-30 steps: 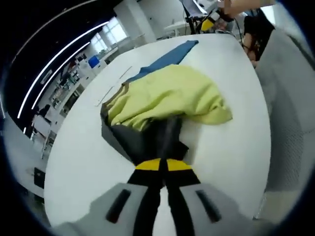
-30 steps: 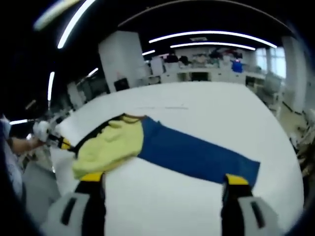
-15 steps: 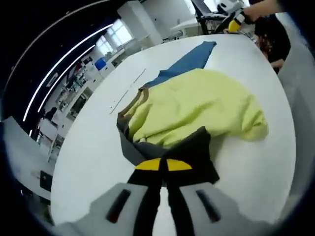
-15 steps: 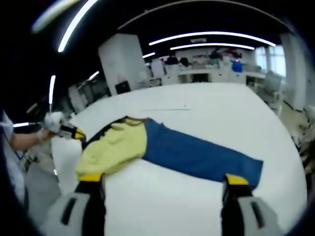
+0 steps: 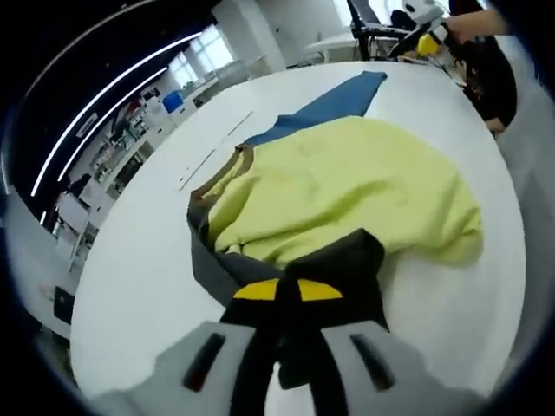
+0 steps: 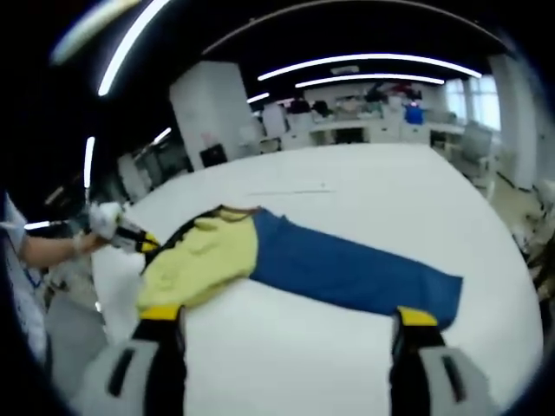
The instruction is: Fold the garment on the visible template until the final outline fits inside the template.
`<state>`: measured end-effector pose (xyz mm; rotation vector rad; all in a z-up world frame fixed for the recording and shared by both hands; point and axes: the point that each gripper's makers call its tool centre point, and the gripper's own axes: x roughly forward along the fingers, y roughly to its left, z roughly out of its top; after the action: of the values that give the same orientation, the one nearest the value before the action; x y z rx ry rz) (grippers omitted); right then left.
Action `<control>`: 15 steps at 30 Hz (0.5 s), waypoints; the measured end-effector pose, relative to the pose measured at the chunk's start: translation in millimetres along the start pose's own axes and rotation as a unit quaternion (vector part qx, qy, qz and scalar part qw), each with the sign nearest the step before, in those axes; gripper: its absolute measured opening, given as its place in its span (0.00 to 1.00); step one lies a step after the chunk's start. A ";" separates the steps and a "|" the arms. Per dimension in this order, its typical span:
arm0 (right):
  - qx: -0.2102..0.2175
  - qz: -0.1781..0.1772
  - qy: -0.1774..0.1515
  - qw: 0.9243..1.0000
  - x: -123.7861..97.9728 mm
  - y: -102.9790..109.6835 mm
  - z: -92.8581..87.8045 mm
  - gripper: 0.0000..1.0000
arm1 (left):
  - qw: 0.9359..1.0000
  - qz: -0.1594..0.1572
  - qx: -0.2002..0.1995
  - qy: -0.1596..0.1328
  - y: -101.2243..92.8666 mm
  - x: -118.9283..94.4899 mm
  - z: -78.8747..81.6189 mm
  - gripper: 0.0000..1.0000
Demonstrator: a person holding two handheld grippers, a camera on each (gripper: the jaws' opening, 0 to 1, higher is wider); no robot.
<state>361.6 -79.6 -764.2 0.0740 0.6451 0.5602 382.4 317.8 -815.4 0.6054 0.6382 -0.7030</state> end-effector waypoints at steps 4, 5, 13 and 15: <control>0.006 0.004 0.001 1.000 1.8 3.6 -1.8 0.99 | 0.997 0.002 -0.068 -0.027 4.9 -2.6 0.3 0.29; 0.005 0.004 0.002 1.000 2.8 4.1 -2.3 0.99 | 0.996 -0.001 -0.077 -0.038 5.0 -4.0 1.9 0.32; 0.006 0.013 0.006 1.000 7.4 12.1 -6.2 0.99 | 0.968 -0.017 -0.235 -0.092 -1.9 -18.0 -0.5 0.61; 0.008 0.016 0.005 1.000 8.1 13.0 -6.4 0.99 | 0.957 -0.021 -0.268 -0.105 -2.7 -22.2 -1.6 0.63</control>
<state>356.9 -65.0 -770.7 0.0965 0.6592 0.5864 366.7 325.9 -801.6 0.0141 0.6099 -0.5884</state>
